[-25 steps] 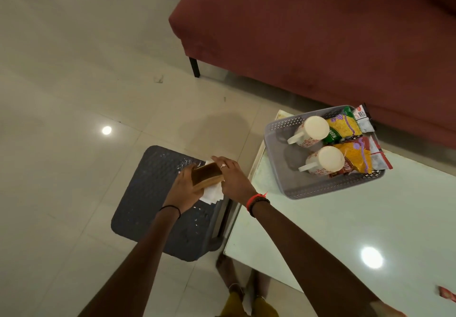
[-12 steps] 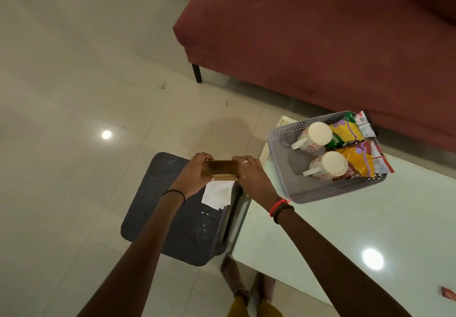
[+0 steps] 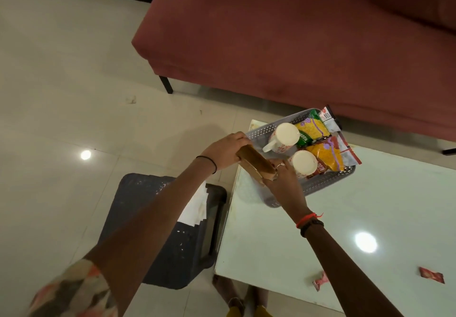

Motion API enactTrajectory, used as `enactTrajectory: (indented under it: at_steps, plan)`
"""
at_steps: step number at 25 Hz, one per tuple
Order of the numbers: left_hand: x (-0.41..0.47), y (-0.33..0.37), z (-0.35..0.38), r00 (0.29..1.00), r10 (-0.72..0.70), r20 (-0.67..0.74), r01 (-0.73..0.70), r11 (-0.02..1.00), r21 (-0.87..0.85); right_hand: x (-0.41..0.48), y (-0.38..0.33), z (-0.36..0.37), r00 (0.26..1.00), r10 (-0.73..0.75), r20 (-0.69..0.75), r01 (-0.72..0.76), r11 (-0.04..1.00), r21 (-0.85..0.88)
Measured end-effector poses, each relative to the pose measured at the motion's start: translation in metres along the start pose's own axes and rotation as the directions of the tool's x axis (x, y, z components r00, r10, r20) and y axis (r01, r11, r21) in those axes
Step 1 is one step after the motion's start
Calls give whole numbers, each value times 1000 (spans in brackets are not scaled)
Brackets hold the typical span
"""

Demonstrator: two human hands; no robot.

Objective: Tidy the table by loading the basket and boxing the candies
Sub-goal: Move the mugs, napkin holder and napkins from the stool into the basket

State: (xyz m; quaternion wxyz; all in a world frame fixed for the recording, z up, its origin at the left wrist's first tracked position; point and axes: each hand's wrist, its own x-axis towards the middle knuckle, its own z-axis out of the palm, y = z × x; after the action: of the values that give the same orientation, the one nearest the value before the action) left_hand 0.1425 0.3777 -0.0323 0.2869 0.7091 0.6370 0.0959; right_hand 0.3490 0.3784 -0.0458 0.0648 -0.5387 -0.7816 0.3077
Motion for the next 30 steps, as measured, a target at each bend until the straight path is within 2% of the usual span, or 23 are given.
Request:
enactTrajectory:
  at_steps: [4, 10, 17, 23, 25, 27, 28, 29, 30]
  plan:
    - [51, 17, 20, 990, 89, 110, -104, 986, 134, 0, 27, 3, 987, 156, -44, -155, 987, 40]
    - [78, 16, 57, 971, 121, 207, -165, 964, 209, 8, 49, 27, 959, 279, 48, -282, 956, 79]
    - [88, 1, 83, 977, 69, 200, -129, 944, 305, 23, 59, 44, 956, 280, 91, -283, 959, 26]
    - [92, -6, 89, 982, 48, 182, -99, 953, 287, 31, 61, 46, 950, 294, 103, -295, 955, 1]
    - [85, -4, 83, 993, -18, 120, -5, 981, 192, 29, 61, 42, 942, 324, 92, -329, 943, 48]
    - [70, -3, 73, 989, -128, -80, 127, 992, -25, 24, 56, 38, 941, 339, 21, -339, 933, 121]
    - [59, -3, 69, 954, -215, -210, 183, 970, -159, 19, 51, 36, 946, 320, -39, -310, 936, 169]
    - [44, -4, 65, 884, -328, -332, 236, 928, -290, 14, 44, 35, 952, 290, -95, -264, 939, 223]
    - [24, -6, 62, 783, -451, -428, 281, 870, -405, 9, 34, 36, 957, 261, -125, -218, 935, 278]
